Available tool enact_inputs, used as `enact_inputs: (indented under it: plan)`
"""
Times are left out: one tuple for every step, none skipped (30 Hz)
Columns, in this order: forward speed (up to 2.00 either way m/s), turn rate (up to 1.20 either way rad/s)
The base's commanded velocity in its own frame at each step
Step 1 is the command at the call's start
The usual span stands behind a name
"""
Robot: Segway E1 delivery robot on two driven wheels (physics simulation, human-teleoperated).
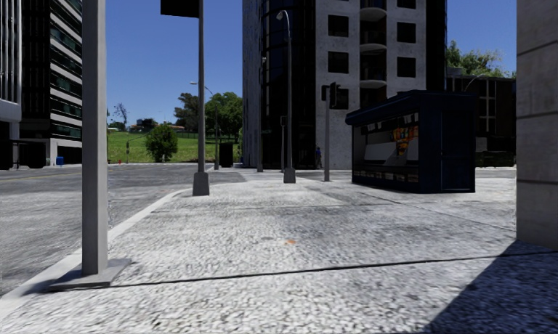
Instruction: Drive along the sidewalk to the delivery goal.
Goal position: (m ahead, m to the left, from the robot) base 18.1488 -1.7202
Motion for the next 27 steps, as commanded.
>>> enact_inputs:
  plan:
    - [2.0,0.0]
    - [2.0,0.0]
    - [2.0,0.0]
    - [2.0,0.0]
    - [2.0,0.0]
    - [2.0,0.0]
    - [2.0,0.0]
    - [2.0,0.0]
    - [2.0,0.0]
    - [2.0,0.0]
    - [2.0,0.0]
    - [2.0,0.0]
    - [2.0,0.0]
    - [2.0,0.0]
    - [2.0,0.0]
    - [2.0,0.0]
    - [2.0,0.0]
    - [2.0,0.0]
    - [2.0,0.0]
    - [2.0,0.0]
    - [2.0,0.0]
    - [2.0,0.0]
    - [2.0,0.0]
    - [2.0,0.0]
    - [2.0,0.0]
    - [2.0,0.0]
    - [2.0,0.0]
